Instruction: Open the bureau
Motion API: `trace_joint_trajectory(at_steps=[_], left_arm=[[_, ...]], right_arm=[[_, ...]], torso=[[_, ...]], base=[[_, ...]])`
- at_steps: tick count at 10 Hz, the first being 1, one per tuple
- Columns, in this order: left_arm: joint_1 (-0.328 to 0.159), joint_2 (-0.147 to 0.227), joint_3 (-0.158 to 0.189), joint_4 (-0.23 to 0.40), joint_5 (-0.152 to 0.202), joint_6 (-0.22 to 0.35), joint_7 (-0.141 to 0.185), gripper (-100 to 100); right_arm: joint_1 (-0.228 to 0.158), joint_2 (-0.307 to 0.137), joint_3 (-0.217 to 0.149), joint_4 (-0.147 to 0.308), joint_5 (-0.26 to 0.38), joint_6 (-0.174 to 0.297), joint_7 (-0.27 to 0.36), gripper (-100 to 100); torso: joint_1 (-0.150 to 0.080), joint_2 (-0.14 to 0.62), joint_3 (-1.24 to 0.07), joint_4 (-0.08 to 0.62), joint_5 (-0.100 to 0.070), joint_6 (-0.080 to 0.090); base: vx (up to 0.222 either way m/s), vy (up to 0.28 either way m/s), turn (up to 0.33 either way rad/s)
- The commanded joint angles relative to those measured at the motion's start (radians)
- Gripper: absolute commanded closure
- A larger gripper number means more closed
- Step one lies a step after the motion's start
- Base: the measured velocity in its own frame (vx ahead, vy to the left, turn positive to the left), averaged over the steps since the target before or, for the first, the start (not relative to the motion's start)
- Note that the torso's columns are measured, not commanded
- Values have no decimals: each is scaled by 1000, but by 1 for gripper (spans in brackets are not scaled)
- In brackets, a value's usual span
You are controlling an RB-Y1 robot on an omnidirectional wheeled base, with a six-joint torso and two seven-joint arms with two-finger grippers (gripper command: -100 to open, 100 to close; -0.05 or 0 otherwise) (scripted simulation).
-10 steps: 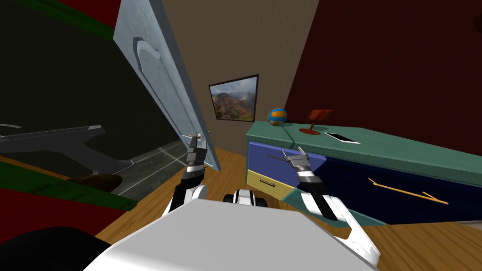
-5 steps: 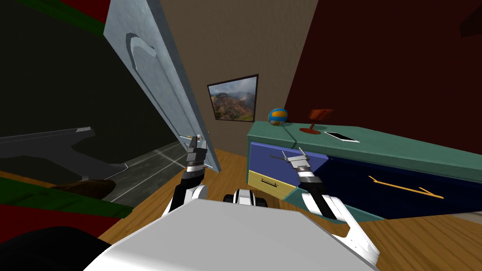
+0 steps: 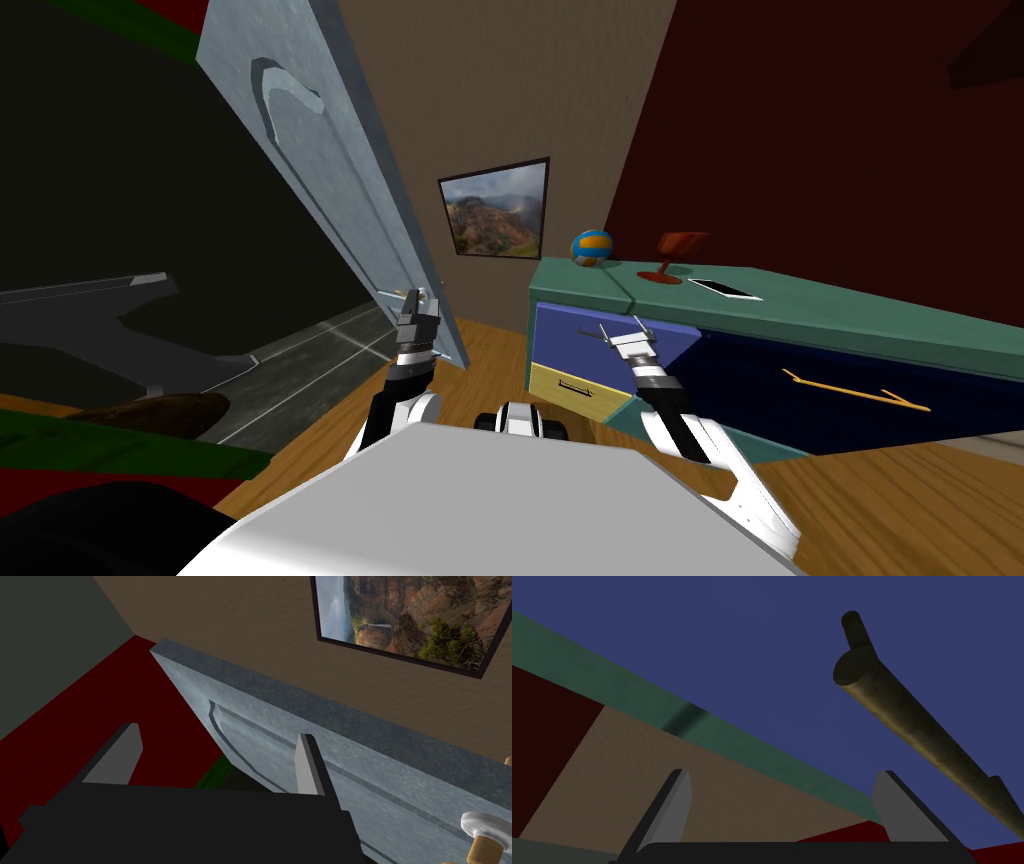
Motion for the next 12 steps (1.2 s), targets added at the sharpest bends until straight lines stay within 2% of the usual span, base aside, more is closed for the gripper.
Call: trace_joint_trajectory(at_steps=[1,4,8,9,11,12], left_arm=[[0,0,0,0,0,0,0,0],[0,0,0,0,0,0,0,0],[0,0,0,0,0,0,0,0],[0,0,0,0,0,0,0,0],[0,0,0,0,0,0,0,0],[0,0,0,0,0,0,0,0]], right_arm=[[-6,6,-10,20,23,2,71,-100],[-17,25,-26,59,60,1,155,-100],[-26,50,-40,93,93,0,258,-100],[-26,50,-40,93,93,0,268,-100],[-34,83,-52,121,120,-1,333,-100],[-34,83,-52,121,120,-1,345,-100]], torso=[[1,0,0,0,0,0],[0,-2,-1,-1,-1,-1],[-3,-9,-4,-9,-7,-4],[-3,-11,-5,-11,-8,-4],[-4,-14,-7,-12,-9,-5],[-3,-13,-6,-12,-9,-3]], base=[[7,72,-47],[20,72,-69],[3,63,-58],[4,63,-38],[14,68,-67],[13,58,-40]])
